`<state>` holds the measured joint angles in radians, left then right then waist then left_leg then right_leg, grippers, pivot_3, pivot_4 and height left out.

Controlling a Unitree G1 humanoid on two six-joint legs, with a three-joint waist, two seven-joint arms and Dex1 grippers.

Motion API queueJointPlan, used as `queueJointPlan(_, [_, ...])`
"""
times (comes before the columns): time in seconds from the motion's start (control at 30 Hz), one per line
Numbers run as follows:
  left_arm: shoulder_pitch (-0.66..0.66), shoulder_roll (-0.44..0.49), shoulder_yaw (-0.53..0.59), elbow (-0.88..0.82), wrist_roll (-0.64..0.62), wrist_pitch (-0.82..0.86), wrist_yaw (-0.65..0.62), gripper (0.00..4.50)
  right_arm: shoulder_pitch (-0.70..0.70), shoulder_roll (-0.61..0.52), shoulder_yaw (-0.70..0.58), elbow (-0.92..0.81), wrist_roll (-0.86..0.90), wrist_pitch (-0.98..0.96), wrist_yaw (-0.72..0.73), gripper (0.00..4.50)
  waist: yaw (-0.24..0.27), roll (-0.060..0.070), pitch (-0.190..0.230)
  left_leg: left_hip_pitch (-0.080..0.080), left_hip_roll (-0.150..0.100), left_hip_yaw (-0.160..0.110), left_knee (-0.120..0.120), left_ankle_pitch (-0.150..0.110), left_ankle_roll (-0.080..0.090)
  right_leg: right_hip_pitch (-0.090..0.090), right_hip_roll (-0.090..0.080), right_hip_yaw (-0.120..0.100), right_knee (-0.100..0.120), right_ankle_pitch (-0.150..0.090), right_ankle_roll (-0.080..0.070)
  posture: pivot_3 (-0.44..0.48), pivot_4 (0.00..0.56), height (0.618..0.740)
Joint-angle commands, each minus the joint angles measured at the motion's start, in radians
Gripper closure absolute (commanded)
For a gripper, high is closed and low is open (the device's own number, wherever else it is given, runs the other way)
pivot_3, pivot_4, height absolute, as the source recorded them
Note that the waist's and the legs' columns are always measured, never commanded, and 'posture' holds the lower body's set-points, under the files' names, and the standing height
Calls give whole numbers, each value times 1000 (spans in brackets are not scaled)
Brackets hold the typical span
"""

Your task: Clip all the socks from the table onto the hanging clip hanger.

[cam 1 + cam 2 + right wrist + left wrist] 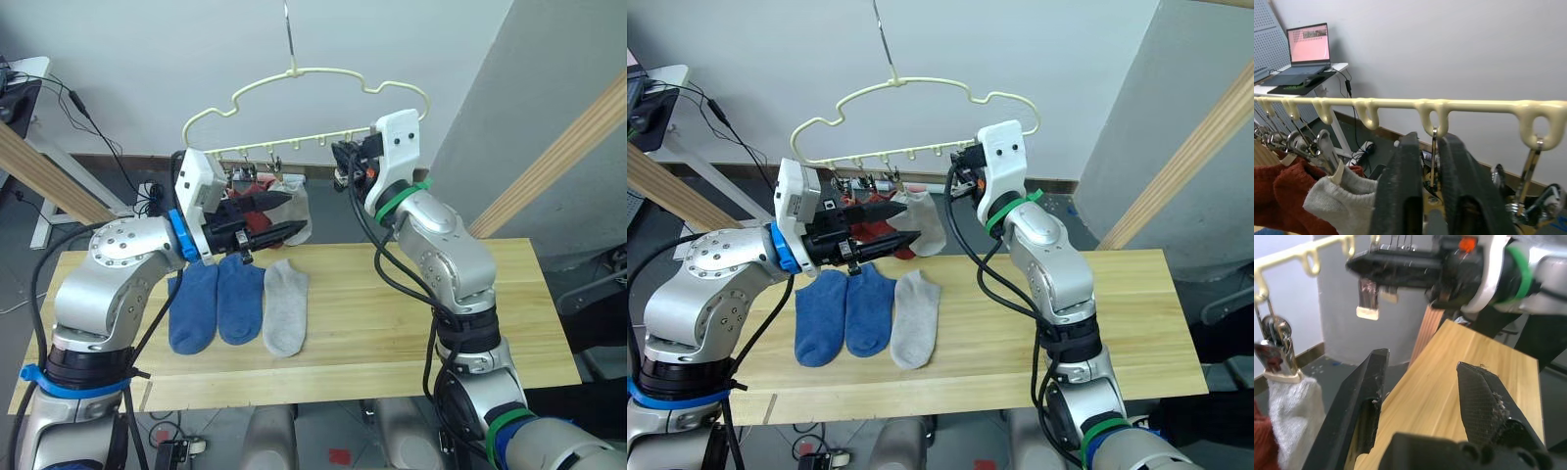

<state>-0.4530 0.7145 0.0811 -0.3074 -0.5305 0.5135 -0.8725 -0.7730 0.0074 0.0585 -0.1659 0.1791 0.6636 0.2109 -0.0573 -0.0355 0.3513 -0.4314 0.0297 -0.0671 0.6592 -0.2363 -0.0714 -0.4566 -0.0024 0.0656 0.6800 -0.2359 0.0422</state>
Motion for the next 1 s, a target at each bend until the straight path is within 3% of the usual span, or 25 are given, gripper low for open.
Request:
queueJointPlan(0.03, [51, -13, -16, -50, 53, -29, 49, 2012, -29, 7, -13, -11, 16, -19, -6, 4488, 0, 0, 0, 0, 0, 0, 0, 0, 0, 0, 0, 0, 0, 0, 0, -25, 309, 735])
queueJointPlan(0.13, [136, -15, -63, -54, 123, -68, 58, 2012, -37, 8, -14, -1, 18, -29, -4, 4488, 0, 0, 0, 0, 0, 0, 0, 0, 0, 0, 0, 0, 0, 0, 0, -25, 309, 735])
queueJointPlan(0.23, [202, -38, -120, -6, 198, -105, 90, 1454, -46, 11, -16, 7, 19, -35, -3, 4500, 0, 0, 0, 0, 0, 0, 0, 0, 0, 0, 0, 0, 0, 0, 0, -24, 311, 735])
queueJointPlan(0.33, [216, -94, -185, 123, 300, -170, 145, 573, -53, 13, -16, 14, 20, -40, -1, 4500, 1, 0, 0, 0, 0, 0, 1, 0, 0, 0, 0, 0, 0, 0, -1, -25, 313, 735])
queueJointPlan(0.5, [172, -180, -252, 357, 421, -260, 206, 573, -58, 18, -11, 12, 19, -37, -2, 4500, 0, 0, 0, 0, 0, 0, 1, 0, 0, 0, 0, 0, 0, 1, -1, -47, 319, 735])
queueJointPlan(0.77, [94, -253, -260, 635, 511, -322, 250, 573, -52, 20, -6, -1, 19, -26, -4, 4500, -2, 0, 0, 0, 0, 0, 1, 0, 1, 0, 0, 0, 1, 1, -1, -71, 324, 735])
queueJointPlan(0.87, [96, -260, -260, 659, 509, -314, 233, 1118, -51, 21, -6, -2, 19, -25, -5, 4500, -2, 0, 0, 0, 0, 0, 2, 0, 1, 0, 0, 0, 1, 1, -2, -73, 325, 735])
queueJointPlan(1.0, [120, -264, -258, 636, 497, -304, 205, 2242, -52, 22, -6, -3, 18, -26, -8, 4500, -3, 0, 0, 1, 0, 0, 2, 0, 1, 1, 0, 0, 2, 1, -2, -78, 324, 735])
